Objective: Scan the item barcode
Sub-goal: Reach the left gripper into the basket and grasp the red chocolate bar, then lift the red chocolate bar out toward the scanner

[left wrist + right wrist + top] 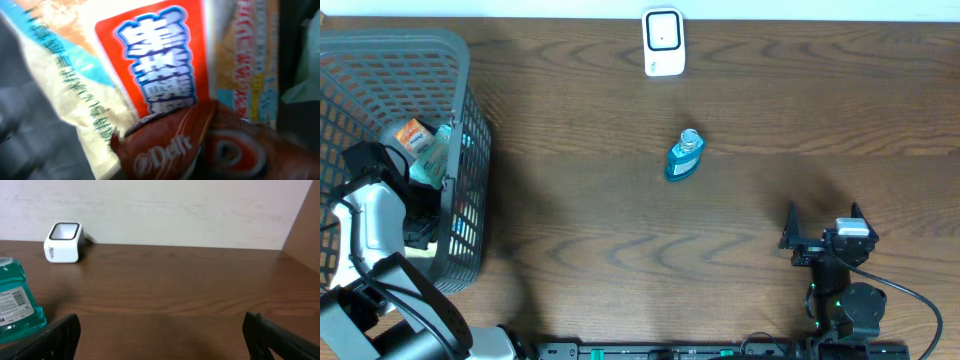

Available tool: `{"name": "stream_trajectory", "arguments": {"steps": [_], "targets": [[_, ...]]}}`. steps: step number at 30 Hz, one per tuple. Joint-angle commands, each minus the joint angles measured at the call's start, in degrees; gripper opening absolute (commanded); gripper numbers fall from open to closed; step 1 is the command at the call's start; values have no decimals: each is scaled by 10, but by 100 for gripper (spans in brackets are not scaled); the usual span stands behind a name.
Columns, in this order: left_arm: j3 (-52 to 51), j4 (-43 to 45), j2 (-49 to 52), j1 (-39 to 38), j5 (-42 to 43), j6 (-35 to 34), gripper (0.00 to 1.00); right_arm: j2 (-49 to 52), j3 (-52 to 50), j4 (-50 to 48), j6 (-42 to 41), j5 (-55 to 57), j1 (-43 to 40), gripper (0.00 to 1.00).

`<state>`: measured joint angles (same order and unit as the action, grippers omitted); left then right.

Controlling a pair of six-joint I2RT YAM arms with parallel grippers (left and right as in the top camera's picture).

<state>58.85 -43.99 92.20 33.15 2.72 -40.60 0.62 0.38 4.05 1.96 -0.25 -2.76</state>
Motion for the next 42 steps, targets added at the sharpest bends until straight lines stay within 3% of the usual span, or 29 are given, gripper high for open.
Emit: {"name": "stream_trajectory", "arguments": {"steps": [1,12,27,35,42], "targets": [[-5,5,9,1,-3,1,8,-2,-1,2,5,-3,2,99],[38,-2,-60,1,14,46,7,-2,-1,2,5,-3,2,99],[59,32,-330,1,50,22,8,-2,-1,2,5,-3,2,99],[59,146,-468,0,222,9,7,-2,-1,2,5,-3,2,99],[58,212,-527,-19,399,9,7,-2,-1,2,5,-3,2,99]]}}
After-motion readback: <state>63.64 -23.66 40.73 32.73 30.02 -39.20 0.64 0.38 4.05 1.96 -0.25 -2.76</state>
